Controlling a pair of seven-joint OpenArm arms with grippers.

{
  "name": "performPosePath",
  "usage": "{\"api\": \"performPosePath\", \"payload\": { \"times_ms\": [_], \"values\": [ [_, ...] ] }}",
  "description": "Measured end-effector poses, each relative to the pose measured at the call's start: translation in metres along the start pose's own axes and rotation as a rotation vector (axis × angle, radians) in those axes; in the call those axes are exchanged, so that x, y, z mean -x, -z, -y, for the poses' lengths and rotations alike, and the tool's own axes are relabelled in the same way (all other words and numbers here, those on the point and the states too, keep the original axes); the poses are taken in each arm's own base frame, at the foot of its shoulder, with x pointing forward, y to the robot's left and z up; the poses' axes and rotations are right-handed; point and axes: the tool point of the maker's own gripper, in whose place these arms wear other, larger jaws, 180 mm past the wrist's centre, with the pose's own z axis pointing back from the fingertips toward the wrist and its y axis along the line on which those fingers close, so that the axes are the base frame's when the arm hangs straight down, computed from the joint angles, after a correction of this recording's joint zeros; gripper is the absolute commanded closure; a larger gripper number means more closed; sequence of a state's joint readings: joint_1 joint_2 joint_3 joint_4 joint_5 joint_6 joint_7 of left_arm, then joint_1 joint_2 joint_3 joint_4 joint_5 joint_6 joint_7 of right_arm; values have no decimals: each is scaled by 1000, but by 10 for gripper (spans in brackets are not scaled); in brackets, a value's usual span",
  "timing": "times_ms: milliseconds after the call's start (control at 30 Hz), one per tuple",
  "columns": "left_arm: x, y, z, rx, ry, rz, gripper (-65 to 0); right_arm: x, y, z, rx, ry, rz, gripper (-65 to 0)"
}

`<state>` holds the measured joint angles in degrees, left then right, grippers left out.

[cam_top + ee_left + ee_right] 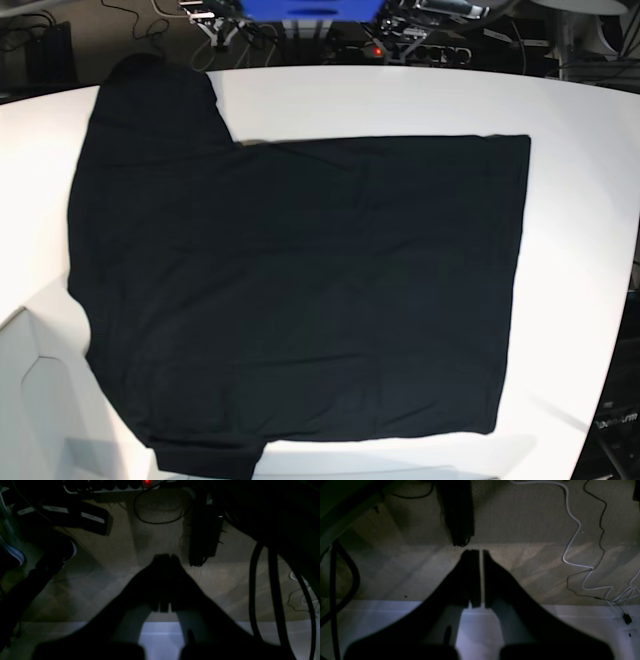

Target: Fold the T-shirt properly

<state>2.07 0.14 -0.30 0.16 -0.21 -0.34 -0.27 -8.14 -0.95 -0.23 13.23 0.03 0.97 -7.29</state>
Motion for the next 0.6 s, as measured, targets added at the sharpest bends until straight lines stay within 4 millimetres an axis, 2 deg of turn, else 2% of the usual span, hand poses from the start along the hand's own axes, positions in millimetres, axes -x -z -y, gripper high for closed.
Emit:
{"api": "performPosePath", "payload": {
  "times_ms": [500,600],
  "values": [
    [0,0,-2,-2,-1,2,0,0,0,0,0,0,0,0],
    [-11,-1,0,-1,2,59,0,0,0,0,0,0,2,0]
  ]
}}
